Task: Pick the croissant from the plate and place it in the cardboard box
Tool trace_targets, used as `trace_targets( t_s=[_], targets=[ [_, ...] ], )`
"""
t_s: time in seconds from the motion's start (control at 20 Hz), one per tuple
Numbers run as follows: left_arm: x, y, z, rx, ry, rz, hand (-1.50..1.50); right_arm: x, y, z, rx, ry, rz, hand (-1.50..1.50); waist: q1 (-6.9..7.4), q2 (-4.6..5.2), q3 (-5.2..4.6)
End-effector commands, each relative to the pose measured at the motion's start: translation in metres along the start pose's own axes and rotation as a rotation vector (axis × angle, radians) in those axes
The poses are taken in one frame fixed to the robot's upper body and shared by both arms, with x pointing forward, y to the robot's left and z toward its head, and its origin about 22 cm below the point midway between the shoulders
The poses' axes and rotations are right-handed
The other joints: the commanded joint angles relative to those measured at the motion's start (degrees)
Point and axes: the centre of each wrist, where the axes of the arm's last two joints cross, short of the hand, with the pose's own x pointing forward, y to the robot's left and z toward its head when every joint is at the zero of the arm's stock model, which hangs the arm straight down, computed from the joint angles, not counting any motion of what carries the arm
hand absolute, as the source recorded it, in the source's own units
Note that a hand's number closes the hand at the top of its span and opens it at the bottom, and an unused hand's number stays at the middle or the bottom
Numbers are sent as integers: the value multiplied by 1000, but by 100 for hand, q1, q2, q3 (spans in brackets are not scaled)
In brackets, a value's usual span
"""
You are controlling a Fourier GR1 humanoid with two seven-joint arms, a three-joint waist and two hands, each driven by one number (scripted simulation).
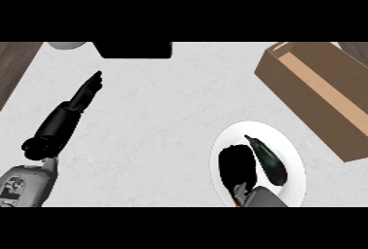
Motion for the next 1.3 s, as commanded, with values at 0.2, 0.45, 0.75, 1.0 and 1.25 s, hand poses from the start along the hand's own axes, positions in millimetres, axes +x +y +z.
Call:
trace_targets(
  t_s=[0.2, 0.45, 0.75, 1.0, 1.25],
  targets=[
    [7, -4, -7, -26, -14, -5, 0, -9, -35, -31, -196, -161, -245, 150, 132, 73, 28],
    [-2, -3, -9, -38, -25, 7, 0, -39, -84, -58, -356, -308, -527, 150, 270, 179, 30],
    [11, 3, -10, -41, -19, 15, 0, -56, -132, -79, -606, -325, -515, 150, 201, 73, 19],
    [-2, 3, -8, -1, 14, 7, 0, -91, -160, -72, -763, -303, -438, 150, 39, 35, 13],
    [-5, -10, 3, -7, -3, -7, 0, -95, -199, -39, -887, -136, -651, 150, -24, -2, 12]
  ],
)
